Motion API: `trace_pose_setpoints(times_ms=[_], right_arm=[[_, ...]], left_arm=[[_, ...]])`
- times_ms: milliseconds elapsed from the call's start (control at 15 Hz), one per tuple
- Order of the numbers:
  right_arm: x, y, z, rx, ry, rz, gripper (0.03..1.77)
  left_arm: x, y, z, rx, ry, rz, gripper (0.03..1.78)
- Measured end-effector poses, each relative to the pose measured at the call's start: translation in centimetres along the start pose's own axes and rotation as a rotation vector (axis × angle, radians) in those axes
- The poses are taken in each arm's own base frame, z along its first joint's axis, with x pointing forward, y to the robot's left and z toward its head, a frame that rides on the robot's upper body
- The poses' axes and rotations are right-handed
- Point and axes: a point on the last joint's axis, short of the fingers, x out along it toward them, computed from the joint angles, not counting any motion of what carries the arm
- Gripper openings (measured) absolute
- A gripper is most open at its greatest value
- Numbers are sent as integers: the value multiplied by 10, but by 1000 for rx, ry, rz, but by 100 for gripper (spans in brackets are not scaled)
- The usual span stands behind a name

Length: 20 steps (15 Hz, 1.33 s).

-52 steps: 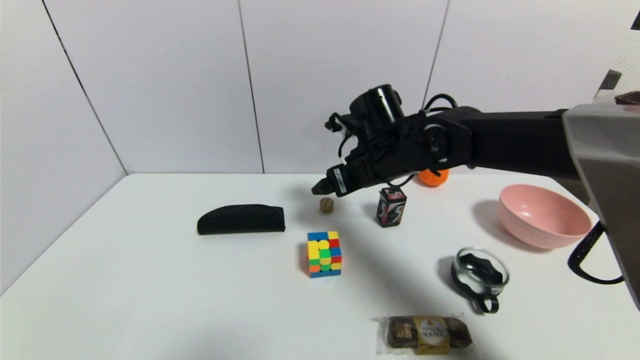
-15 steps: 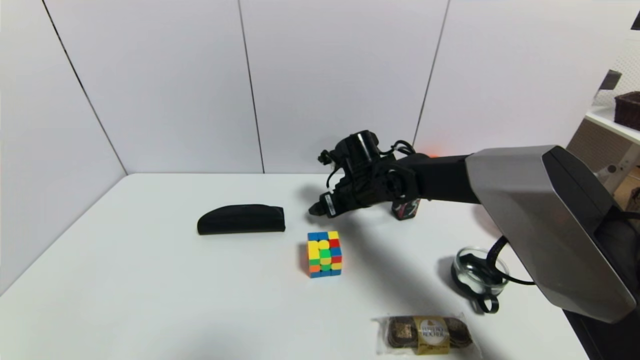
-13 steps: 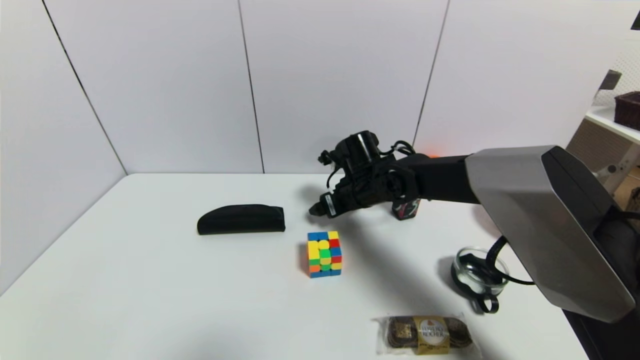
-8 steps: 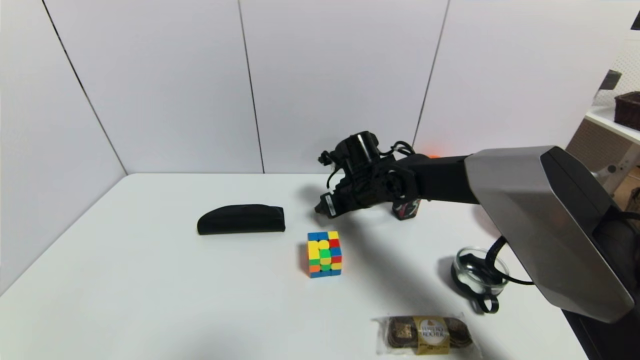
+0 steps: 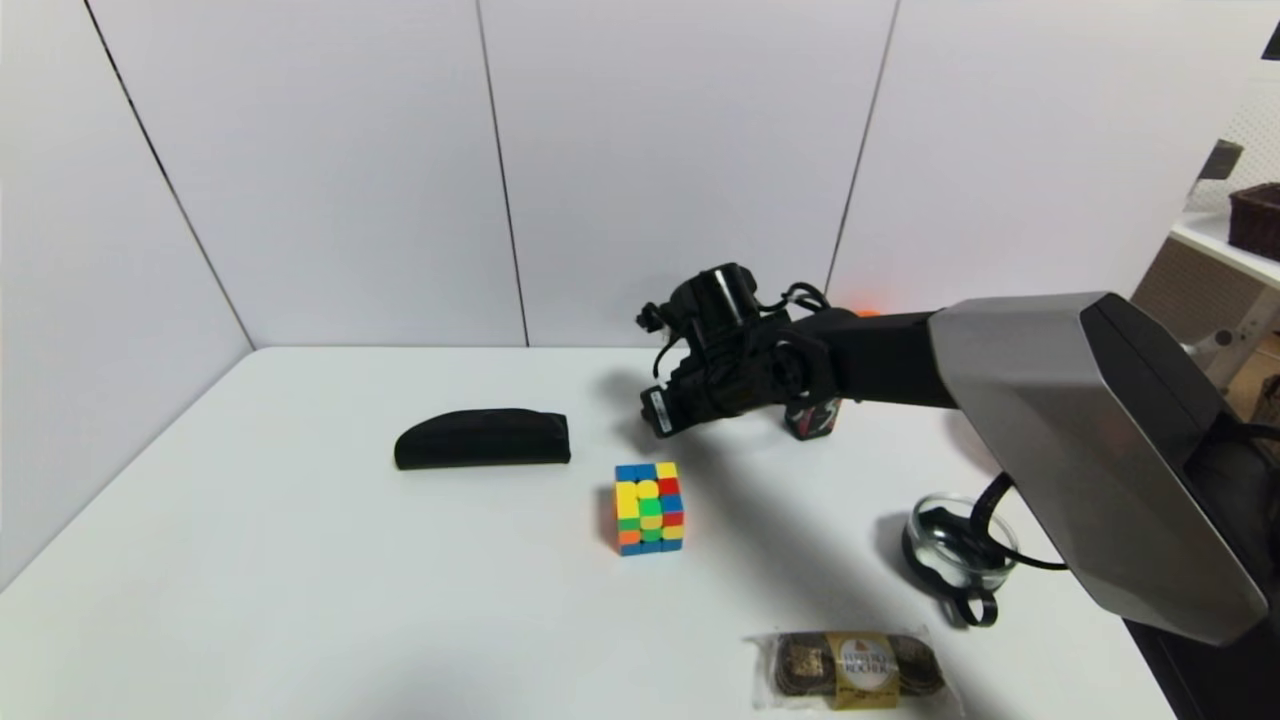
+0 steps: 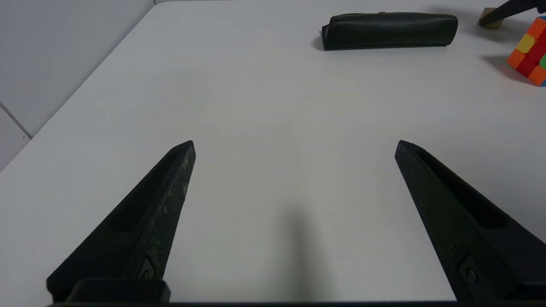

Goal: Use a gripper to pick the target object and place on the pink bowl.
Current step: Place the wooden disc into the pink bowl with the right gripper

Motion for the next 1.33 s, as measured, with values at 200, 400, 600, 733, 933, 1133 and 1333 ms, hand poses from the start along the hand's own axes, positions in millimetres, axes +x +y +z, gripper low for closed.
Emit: trace_pose_setpoints(times_ms=[200,400,600,733,933,1133,1333], right_arm=[[-15,1,10,-2,-28,0,47],[-60,1,35,-2,-115,-2,47],[-128,-11,58,11,-197,-28,47],[-182,-31,63,33,-226,-77,47],[-247,-83,41,117,-209,-222,47],[-289,-134,-11,246,-116,-392,47],[-315,-162,-65,386,-16,-520,47]], left_arm=[[0,0,0,0,0,0,169],[0,0,0,0,0,0,169],[0,0,0,0,0,0,169],[0,0,0,0,0,0,169],[0,0,0,0,0,0,169],[0,0,0,0,0,0,169],[0,0,0,0,0,0,169]])
